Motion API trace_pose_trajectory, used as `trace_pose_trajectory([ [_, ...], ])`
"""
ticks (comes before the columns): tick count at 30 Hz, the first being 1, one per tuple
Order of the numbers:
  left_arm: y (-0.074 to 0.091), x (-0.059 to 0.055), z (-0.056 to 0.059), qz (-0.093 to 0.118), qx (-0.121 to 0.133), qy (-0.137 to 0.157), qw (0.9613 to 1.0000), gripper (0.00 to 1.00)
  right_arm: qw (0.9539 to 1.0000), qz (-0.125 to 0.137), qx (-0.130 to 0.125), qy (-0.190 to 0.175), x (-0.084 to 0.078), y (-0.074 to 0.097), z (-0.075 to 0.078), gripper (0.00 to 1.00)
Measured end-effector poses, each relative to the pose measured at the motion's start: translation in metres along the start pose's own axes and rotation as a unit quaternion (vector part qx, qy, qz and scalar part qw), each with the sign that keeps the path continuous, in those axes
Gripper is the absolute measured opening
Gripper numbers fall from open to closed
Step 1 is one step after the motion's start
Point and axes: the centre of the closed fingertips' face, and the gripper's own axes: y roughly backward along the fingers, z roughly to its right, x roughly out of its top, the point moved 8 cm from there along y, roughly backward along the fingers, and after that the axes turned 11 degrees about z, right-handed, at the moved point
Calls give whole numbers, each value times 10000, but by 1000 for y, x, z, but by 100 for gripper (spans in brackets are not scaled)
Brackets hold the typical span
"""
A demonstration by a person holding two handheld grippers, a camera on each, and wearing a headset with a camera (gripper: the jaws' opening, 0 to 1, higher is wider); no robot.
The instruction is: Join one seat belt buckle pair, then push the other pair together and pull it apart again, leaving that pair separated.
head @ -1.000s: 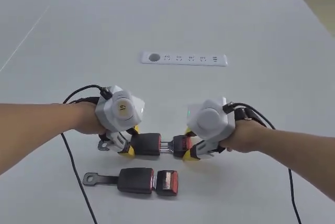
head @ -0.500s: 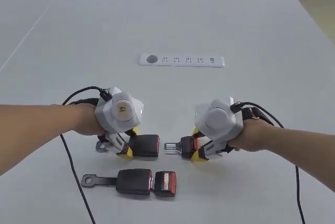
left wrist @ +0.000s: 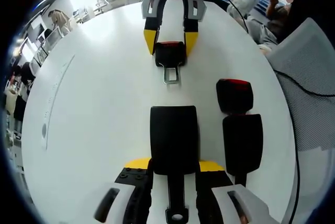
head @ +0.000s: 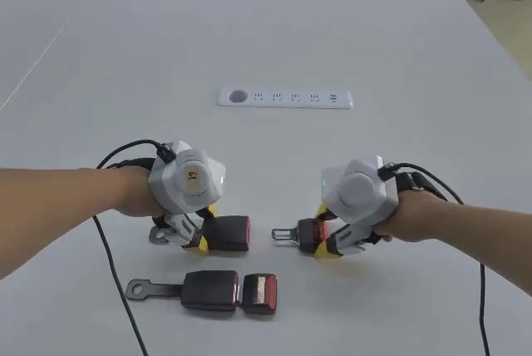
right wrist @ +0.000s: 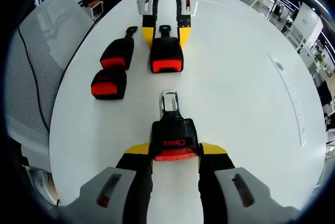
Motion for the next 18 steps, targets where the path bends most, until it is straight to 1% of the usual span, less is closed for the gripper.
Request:
trace_pose_trajectory([
  [2, -1, -2, -2, 3, 4, 10, 10000, 32, 10000, -4, -8, -18, -1, 0, 1, 32],
  [6, 1, 1, 1, 14, 11, 30, 10000, 32, 10000, -4, -20, -39, -3, 0, -2, 32],
  [8, -2, -4, -3, 12, 10, 30, 10000, 32, 10000, -2, -20, -27, -4, 1, -2, 32],
  [10, -3, -5, -4, 0, 10, 32, 10000, 32, 10000, 0, -23, -38, -4, 1, 0, 32],
  [12, 0, 2, 1, -14, 11, 31, 10000, 32, 10000, 3, -11, -30, -4, 1, 0, 32],
  [14, -1, -1, -2, -34, 21, 53, 10000, 32, 10000, -2, 5, -8, -3, 2, -2, 32],
  [16, -1, 1, 0, -45, 33, 62, 10000, 32, 10000, -14, -1, -63, -4, 2, -1, 33],
  [18, -2, -1, -2, -64, 39, 61, 10000, 32, 10000, -28, -14, -52, -4, 1, 0, 33],
])
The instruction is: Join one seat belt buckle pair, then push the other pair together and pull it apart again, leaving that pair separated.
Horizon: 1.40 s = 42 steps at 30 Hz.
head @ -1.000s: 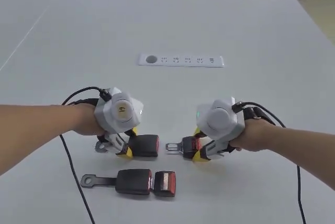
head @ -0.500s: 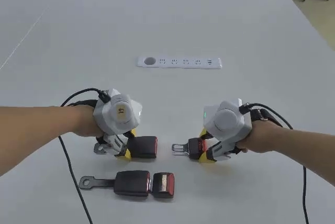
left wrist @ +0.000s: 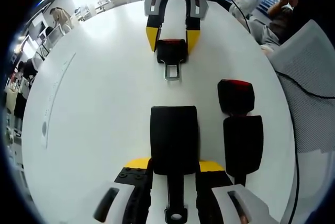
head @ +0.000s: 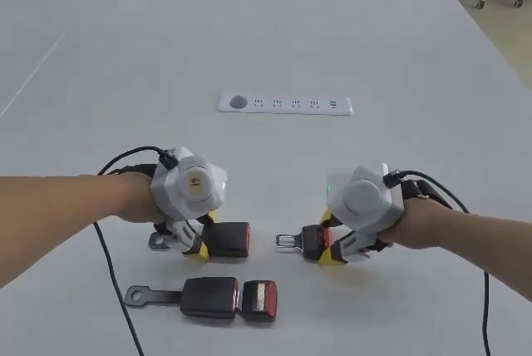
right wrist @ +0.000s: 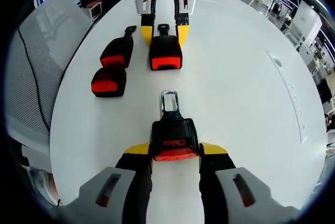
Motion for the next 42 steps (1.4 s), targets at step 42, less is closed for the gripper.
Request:
trace_pose_trajectory([
  [42, 45, -32, 27, 184, 541, 867, 9946, 54, 9993, 81, -359, -15, -18, 38, -28, 56],
])
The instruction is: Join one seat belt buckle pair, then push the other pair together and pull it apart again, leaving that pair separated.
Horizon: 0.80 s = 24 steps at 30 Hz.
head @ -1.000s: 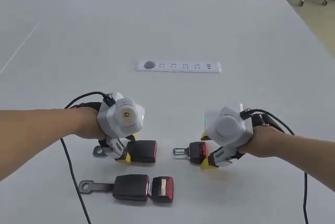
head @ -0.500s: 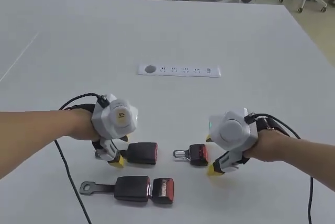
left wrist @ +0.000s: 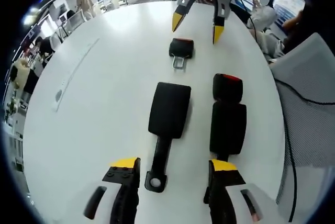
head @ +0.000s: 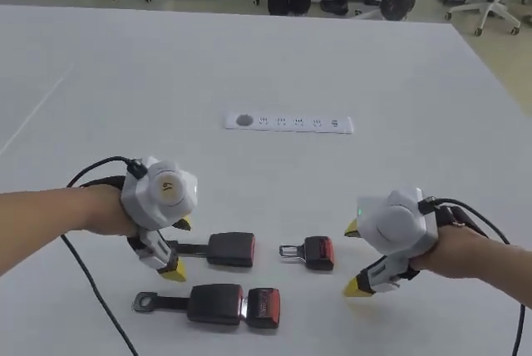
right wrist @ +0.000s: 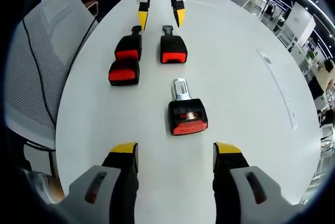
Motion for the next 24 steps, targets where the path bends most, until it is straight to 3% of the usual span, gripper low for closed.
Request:
trace_pose_trajectory([
  [6, 14, -14, 8, 477, 190, 418, 9978, 58, 9995, 197, -119, -200, -1, 10, -12, 58],
  [7, 19, -11, 15, 595, 275, 548, 9963, 60, 9992, 261, -149, -246, -1, 11, -14, 58],
  [11, 26, -15, 24, 1021, 410, 718, 9913, 63, 9972, 556, -265, -414, 1, 13, -20, 60],
  [14, 31, -23, 31, 1415, 631, 964, 9832, 66, 9960, 648, -359, -491, 3, 17, -27, 61],
  [16, 35, -20, 43, 1698, 777, 1033, 9770, 69, 9951, 716, -411, -546, 1, 16, -31, 62],
  [18, 36, -27, 46, 1940, 927, 1074, 9707, 69, 9926, 855, -501, -700, 3, 18, -37, 63],
  [20, 37, -37, 49, 2082, 1075, 1202, 9647, 71, 9911, 928, -610, -731, 1, 18, -41, 65],
  [21, 39, -31, 58, 2110, 1106, 1214, 9636, 73, 9900, 991, -664, -750, 1, 19, -42, 66],
  [23, 41, -36, 64, 2258, 1243, 1252, 9581, 74, 9874, 1106, -788, -806, 1, 20, -44, 68],
  [24, 42, -38, 68, 2410, 1361, 1317, 9519, 76, 9856, 1187, -859, -842, 1, 20, -44, 69],
])
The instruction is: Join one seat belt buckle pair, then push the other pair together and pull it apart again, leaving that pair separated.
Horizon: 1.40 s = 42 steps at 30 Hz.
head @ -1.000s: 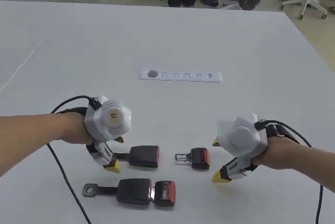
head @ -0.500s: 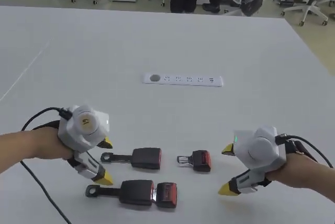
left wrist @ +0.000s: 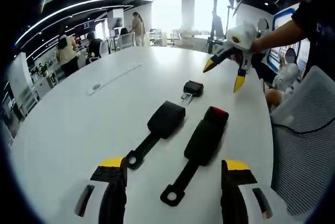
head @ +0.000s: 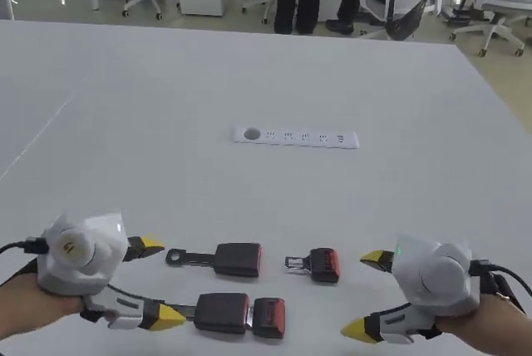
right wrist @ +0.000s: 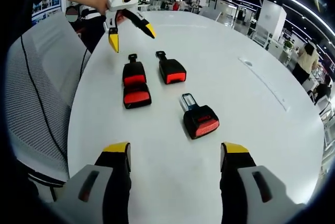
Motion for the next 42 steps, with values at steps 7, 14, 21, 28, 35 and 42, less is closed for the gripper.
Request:
trace_pose_trajectory([
  [7, 15, -24, 4, 321, 417, 301, 9982, 92, 9973, 513, -452, -274, 1, 7, -7, 80],
  [14, 18, -34, 12, 625, 525, 588, 9949, 98, 9925, 814, -702, -582, -2, 11, -22, 95],
  [21, 17, -36, 14, 1023, 605, 666, 9907, 100, 9864, 1123, -873, -825, -17, 12, -32, 99],
  [28, 22, -42, 22, 1344, 663, 564, 9871, 100, 9845, 1240, -946, -806, -25, 17, -41, 100],
  [35, 25, -43, 26, 1439, 753, 698, 9843, 100, 9815, 1417, -988, -830, -22, 19, -45, 100],
  [42, 23, -35, 36, 1410, 712, 636, 9854, 100, 9821, 1408, -942, -829, -22, 17, -46, 100],
])
